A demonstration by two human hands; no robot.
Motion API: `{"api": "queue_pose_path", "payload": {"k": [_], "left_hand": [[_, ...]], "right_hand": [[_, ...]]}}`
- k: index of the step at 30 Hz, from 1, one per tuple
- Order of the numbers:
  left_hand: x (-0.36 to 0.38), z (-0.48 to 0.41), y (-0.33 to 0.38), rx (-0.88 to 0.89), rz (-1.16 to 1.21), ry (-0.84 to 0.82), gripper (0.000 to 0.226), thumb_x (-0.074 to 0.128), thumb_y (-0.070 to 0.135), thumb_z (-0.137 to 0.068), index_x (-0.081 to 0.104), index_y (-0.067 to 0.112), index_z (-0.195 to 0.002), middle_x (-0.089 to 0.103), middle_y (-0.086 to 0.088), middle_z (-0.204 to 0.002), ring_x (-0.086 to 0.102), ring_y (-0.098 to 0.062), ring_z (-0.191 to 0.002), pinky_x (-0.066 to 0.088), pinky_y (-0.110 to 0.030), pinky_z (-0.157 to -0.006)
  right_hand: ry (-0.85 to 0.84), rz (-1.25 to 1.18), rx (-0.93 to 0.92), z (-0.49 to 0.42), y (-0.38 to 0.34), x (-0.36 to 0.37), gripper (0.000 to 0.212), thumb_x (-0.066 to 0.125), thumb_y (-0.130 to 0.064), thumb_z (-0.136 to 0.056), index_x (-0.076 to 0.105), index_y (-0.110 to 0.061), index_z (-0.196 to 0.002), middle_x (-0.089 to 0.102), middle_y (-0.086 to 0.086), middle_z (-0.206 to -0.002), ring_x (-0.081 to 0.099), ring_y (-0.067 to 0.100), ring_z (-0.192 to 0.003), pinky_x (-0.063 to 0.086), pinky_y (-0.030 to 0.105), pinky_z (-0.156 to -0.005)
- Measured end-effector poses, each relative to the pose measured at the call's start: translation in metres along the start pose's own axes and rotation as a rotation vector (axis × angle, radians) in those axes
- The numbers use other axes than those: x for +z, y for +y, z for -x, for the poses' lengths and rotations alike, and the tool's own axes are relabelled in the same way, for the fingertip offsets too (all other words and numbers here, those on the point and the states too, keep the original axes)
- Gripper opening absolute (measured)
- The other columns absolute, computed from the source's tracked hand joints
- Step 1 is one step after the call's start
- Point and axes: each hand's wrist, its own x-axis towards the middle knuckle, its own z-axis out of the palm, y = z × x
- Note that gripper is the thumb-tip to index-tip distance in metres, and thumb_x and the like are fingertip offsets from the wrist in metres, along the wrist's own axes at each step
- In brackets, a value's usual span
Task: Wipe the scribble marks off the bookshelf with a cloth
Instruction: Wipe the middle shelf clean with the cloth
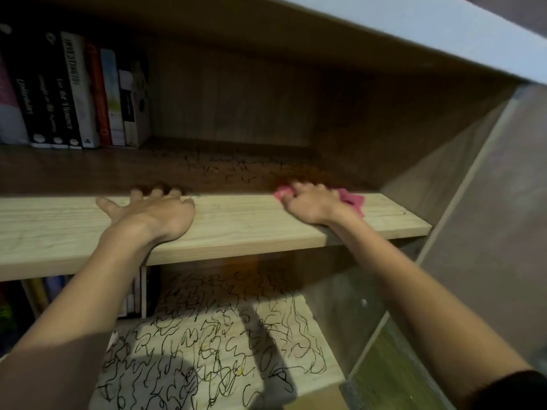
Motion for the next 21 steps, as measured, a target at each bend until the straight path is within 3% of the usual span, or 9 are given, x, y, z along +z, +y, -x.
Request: {"api": "queue_pose_path", "payload": {"k": [2, 5, 8, 12, 15, 18, 21], "left_hand": [[0.0, 0.003, -0.001, 0.015, 0.002, 0.003, 0.054, 0.011, 0.047, -0.102, 0.01, 0.03, -0.153, 0.002, 0.003, -0.161, -0.003, -0.025, -0.148, -0.008, -0.062, -0.112], [-0.001, 0.009, -0.002, 0.032, -0.001, 0.01, 0.055, 0.01, 0.049, -0.102, 0.009, 0.029, -0.154, 0.001, 0.002, -0.161, -0.003, -0.025, -0.148, -0.008, -0.061, -0.113], [0.0, 0.008, -0.003, 0.035, -0.012, 0.009, 0.056, 0.01, 0.049, -0.102, 0.009, 0.029, -0.154, 0.001, 0.002, -0.161, -0.002, -0.025, -0.148, -0.007, -0.06, -0.113], [0.0, 0.005, -0.003, 0.048, -0.013, -0.003, 0.055, 0.01, 0.048, -0.102, 0.009, 0.029, -0.154, 0.001, 0.002, -0.161, -0.003, -0.026, -0.148, -0.008, -0.062, -0.111], [-0.003, 0.007, -0.003, 0.055, -0.014, -0.009, 0.055, 0.011, 0.047, -0.102, 0.009, 0.028, -0.154, 0.001, 0.001, -0.161, -0.003, -0.027, -0.148, -0.008, -0.063, -0.112], [-0.002, 0.009, -0.002, 0.062, -0.032, -0.005, 0.055, 0.01, 0.047, -0.102, 0.008, 0.027, -0.154, 0.001, 0.001, -0.161, -0.003, -0.027, -0.148, -0.007, -0.062, -0.113], [-0.001, 0.008, -0.002, 0.063, -0.028, -0.005, 0.054, 0.01, 0.045, -0.103, 0.007, 0.026, -0.154, -0.002, 0.001, -0.161, -0.005, -0.027, -0.148, -0.008, -0.063, -0.112]], "right_hand": [[0.023, 0.008, -0.174, 0.031, -0.02, 0.005, 0.053, 0.021, -0.049, -0.102, 0.016, -0.031, -0.151, 0.016, -0.002, -0.159, 0.015, 0.025, -0.145, 0.008, 0.054, -0.115], [0.029, -0.002, -0.235, 0.061, 0.004, 0.003, 0.05, 0.022, -0.052, -0.1, 0.016, -0.042, -0.149, 0.016, -0.009, -0.159, 0.017, 0.02, -0.144, 0.011, 0.051, -0.115], [0.035, -0.064, -0.097, 0.054, 0.058, -0.005, 0.05, 0.024, -0.057, -0.097, 0.019, -0.049, -0.146, 0.021, -0.009, -0.157, 0.024, 0.022, -0.143, 0.016, 0.053, -0.116], [0.073, -0.039, 0.19, 0.015, 0.117, -0.018, 0.052, 0.023, -0.053, -0.1, 0.025, -0.034, -0.148, 0.027, 0.0, -0.156, 0.029, 0.028, -0.141, 0.017, 0.051, -0.115], [0.067, -0.054, 0.211, 0.006, 0.119, -0.02, 0.051, 0.023, -0.051, -0.101, 0.028, -0.03, -0.147, 0.031, 0.004, -0.154, 0.032, 0.032, -0.137, 0.019, 0.051, -0.112], [0.104, -0.058, 0.208, 0.033, 0.116, -0.014, 0.052, 0.025, -0.047, -0.102, 0.02, -0.03, -0.151, 0.022, 0.005, -0.158, 0.026, 0.033, -0.141, 0.019, 0.045, -0.114], [0.13, -0.039, 0.253, 0.048, 0.125, -0.007, 0.055, 0.023, -0.052, -0.1, 0.015, -0.034, -0.151, 0.018, 0.001, -0.159, 0.024, 0.035, -0.141, 0.018, 0.05, -0.114]]}}
